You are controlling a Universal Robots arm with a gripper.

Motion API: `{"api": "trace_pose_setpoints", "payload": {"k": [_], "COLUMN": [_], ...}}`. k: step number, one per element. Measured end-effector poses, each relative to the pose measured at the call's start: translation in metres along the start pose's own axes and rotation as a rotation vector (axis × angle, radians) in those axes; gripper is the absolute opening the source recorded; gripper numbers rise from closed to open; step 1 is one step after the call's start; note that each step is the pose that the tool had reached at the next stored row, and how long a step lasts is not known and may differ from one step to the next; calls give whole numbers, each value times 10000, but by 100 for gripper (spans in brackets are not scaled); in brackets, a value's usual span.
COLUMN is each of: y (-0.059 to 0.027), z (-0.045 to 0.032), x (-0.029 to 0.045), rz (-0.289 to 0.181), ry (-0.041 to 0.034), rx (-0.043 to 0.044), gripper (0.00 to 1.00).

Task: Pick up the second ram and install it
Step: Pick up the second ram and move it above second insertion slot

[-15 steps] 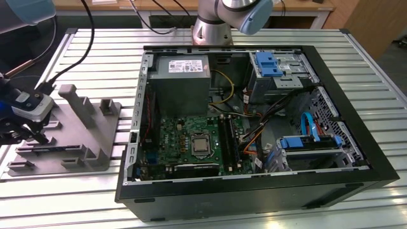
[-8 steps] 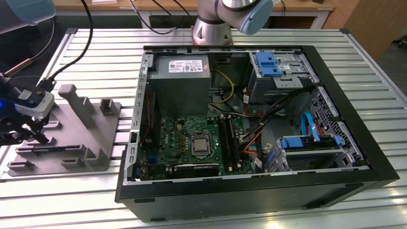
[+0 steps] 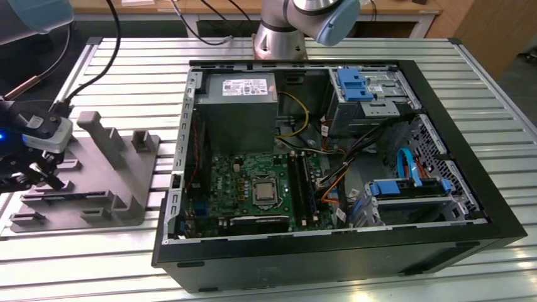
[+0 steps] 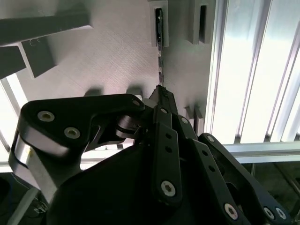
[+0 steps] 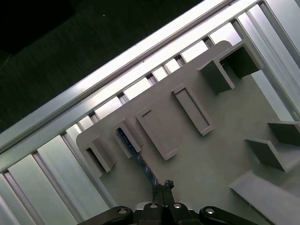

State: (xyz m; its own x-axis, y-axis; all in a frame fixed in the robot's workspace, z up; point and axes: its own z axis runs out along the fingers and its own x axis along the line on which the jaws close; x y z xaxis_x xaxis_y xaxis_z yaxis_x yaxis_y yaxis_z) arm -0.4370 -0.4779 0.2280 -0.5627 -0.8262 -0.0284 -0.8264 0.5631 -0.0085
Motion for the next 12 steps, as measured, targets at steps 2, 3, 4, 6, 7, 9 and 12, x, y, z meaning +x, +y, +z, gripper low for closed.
{"api": "trace_pose_setpoints", "payload": {"k": [2, 3, 4, 6, 7, 9, 12], "y": [0, 0, 0, 0, 0, 0, 0], "z": [0, 0, 1, 1, 1, 2, 3], "x": [0, 0, 0, 0, 0, 0, 0], "rz": [-174, -263, -353, -533, -633, -814, -1078], "ry": [-1, -2, -3, -4, -6, -7, -10], "rx": [-5, -7, -10, -15, -18, -23, -30], "gripper": [10, 10, 10, 10, 10, 10, 10]}}
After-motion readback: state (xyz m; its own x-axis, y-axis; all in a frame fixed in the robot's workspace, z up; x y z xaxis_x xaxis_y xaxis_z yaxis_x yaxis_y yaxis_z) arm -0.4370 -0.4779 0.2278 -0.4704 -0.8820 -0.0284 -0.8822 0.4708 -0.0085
